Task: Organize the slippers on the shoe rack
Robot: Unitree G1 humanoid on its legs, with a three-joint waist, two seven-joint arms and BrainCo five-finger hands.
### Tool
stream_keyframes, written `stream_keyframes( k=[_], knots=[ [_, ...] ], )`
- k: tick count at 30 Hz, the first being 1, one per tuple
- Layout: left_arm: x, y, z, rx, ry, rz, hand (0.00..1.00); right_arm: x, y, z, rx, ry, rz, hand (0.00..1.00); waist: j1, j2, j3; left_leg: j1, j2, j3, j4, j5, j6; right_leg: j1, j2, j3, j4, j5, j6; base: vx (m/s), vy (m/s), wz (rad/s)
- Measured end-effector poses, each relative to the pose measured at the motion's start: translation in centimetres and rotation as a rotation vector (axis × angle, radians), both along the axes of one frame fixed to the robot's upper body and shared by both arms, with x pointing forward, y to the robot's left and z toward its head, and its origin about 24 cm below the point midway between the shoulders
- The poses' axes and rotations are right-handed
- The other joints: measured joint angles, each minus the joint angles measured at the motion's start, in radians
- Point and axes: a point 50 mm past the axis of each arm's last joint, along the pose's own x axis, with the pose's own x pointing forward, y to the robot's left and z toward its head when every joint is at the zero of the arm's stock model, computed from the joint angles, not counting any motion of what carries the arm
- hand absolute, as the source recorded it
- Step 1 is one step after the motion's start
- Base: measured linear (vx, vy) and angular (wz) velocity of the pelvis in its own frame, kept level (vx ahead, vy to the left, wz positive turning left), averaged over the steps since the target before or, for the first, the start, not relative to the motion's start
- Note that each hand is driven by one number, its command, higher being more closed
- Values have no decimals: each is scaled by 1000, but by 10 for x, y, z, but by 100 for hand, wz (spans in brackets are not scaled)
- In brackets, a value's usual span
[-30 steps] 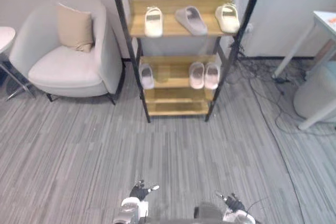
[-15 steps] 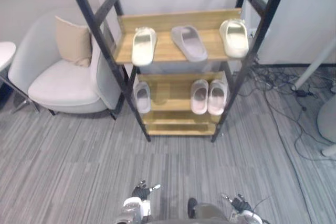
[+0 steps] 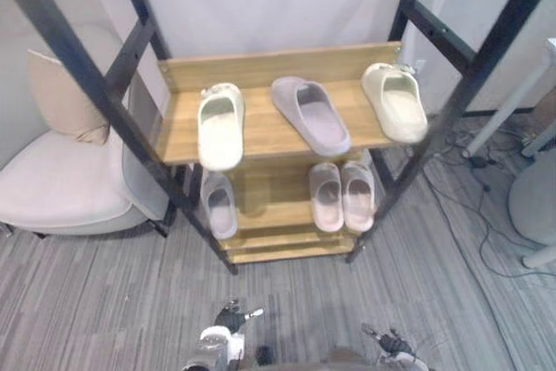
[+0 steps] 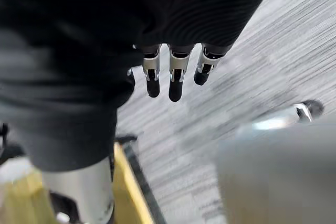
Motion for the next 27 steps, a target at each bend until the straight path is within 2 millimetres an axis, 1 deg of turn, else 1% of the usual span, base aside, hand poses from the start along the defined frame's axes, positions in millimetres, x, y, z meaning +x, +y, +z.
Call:
stream_keyframes(
  k=[2, 3, 4, 5, 6, 8, 9, 11, 14, 17, 18, 19, 21, 22, 24, 27],
  knots=[
    [-1, 4, 0, 12, 4, -9, 0, 2, -1, 1, -5, -6, 8, 0, -2, 11, -4, 2, 22, -34, 3, 0, 0, -23, -1, -19, -50, -1, -4, 229, -98, 39],
    [-1, 7, 0, 29, 7, -31, 0, 0, -3, 1, -9, -3, 7, 0, -3, 11, -4, 6, 34, -60, 12, 0, 0, -25, -4, -19, -143, 18, -1, 295, -192, 64],
    [-4, 11, -1, 42, 15, -37, 0, -2, -3, 0, -9, 4, 5, 0, -4, -8, -11, 7, 28, -77, 25, -9, -17, -19, -14, -8, -302, 123, -11, 300, -208, 57],
    [-6, 14, -1, 49, 21, -37, 0, -4, -2, -1, -6, 8, 4, 0, -4, -26, -17, 8, 16, -87, 26, -17, -30, -16, -23, 7, -355, 204, -22, 251, -180, 51],
    [-8, 12, -3, 47, 33, -38, 0, -6, -10, 0, -25, 16, -11, 0, -7, 10, -26, 10, 41, -118, 28, -40, -63, -12, 4, -2, -350, 213, -22, 206, -134, 27],
    [-11, 6, -4, 30, 47, -32, 0, -8, -20, 2, -47, 19, -32, 0, -6, 24, -30, 9, 59, -121, 31, -39, -64, 11, 19, -7, -389, 214, -24, 224, -142, 4],
    [-11, 2, -5, 18, 46, -22, 0, -9, -23, 2, -53, 24, -40, 0, -6, 39, -33, 17, 72, -121, 39, -39, -64, 40, 35, -8, -431, 225, -39, 185, -124, -18],
    [-15, 2, -6, 16, 59, -17, 0, -18, -27, 0, -59, 53, -45, 0, -9, 39, -34, 35, 82, -134, 48, -37, -67, 90, 49, -7, -476, 232, -45, 142, -95, -16],
    [-14, 2, -6, 14, 57, -19, 0, -24, -31, 0, -69, 69, -50, 0, -14, 36, -35, 37, 83, -143, 48, -37, -68, 108, 54, -4, -518, 249, -41, 60, -15, -6],
    [-13, 5, -6, 12, 59, 6, 0, -26, -30, 0, -66, 74, -51, 0, -18, 34, -35, 22, 71, -151, 48, -34, -72, 122, 50, -5, -588, 293, -28, 8, 40, 2],
    [-13, 7, -6, 16, 59, 15, 0, -26, -29, -1, -62, 76, -51, 0, -21, 25, -30, 19, 63, -166, 48, -34, -72, 132, 44, -5, -617, 312, -23, -5, 61, 6],
    [-13, 9, -5, 19, 58, 16, 0, -26, -29, -1, -61, 75, -51, 0, -21, 22, -28, 18, 61, -171, 48, -34, -72, 137, 42, -6, -626, 319, -20, -27, 96, 9],
    [-14, 15, -5, 34, 61, 16, 0, -23, -27, -1, -59, 67, -49, 0, -24, 8, -30, 12, 43, -177, 48, -34, -72, 157, 26, -9, -672, 349, -8, -38, 93, 11],
    [-15, 15, -5, 36, 62, 16, 0, -22, -27, -1, -58, 65, -49, 0, -24, 5, -32, 5, 40, -179, 49, -34, -72, 158, 23, -9, -677, 353, -7, -49, 79, 7],
    [-17, 19, -6, 48, 68, 17, 0, -16, -20, -1, -48, 49, -43, 0, -24, -5, -33, -2, 26, -188, 49, -34, -72, 159, 10, -11, -704, 377, -2, -70, 76, 7],
    [-20, 23, -6, 65, 75, 6, 0, -11, -15, -1, -51, 41, -23, 0, -24, -8, -32, -13, 21, -195, 47, -34, -71, 159, 6, -19, -725, 403, -1, -104, 40, 9]
  ],
)
